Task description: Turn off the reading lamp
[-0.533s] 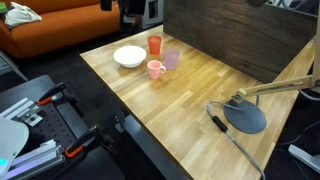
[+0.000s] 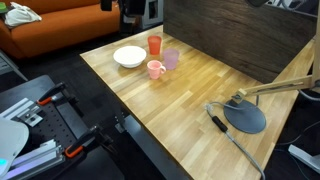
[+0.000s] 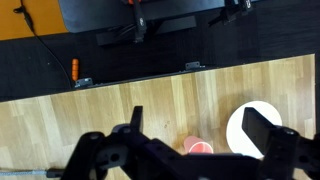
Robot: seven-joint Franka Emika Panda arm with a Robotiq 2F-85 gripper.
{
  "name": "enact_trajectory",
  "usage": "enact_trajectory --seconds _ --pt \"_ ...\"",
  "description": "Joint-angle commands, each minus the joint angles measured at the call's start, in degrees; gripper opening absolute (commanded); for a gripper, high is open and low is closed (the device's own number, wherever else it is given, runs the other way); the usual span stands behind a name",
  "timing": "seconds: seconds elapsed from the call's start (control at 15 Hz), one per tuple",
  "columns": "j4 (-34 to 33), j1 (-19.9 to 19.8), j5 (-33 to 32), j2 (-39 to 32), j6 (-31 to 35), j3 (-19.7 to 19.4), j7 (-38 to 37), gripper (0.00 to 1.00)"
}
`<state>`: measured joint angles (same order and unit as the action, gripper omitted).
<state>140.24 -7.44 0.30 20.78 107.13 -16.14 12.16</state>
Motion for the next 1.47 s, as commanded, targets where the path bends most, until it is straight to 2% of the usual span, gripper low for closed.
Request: enact_trajectory --seconds 0.0,0.27,0.33,0.73,0.8,1.4 --pt "-0.12 -1.1 0.35 -0.13 -0.17 1.02 0.33 1.0" --pt "-0.4 -1.17 -0.08 -1.39 0.61 1.0 0.39 1.0" --pt "-0.17 -1.66 -2.45 -2.41 3.1 1.7 -1.15 1.0" --pt "-3.07 -2.33 -4.55 -12.09 9.14 1.46 -4.87 1.0" --pt "-1.06 -1.98 -3.24 -9.28 8.34 1.44 -2.95 1.0" --pt "-1.31 -2.02 -3.21 -9.83 8.63 1.66 -3.13 1.0"
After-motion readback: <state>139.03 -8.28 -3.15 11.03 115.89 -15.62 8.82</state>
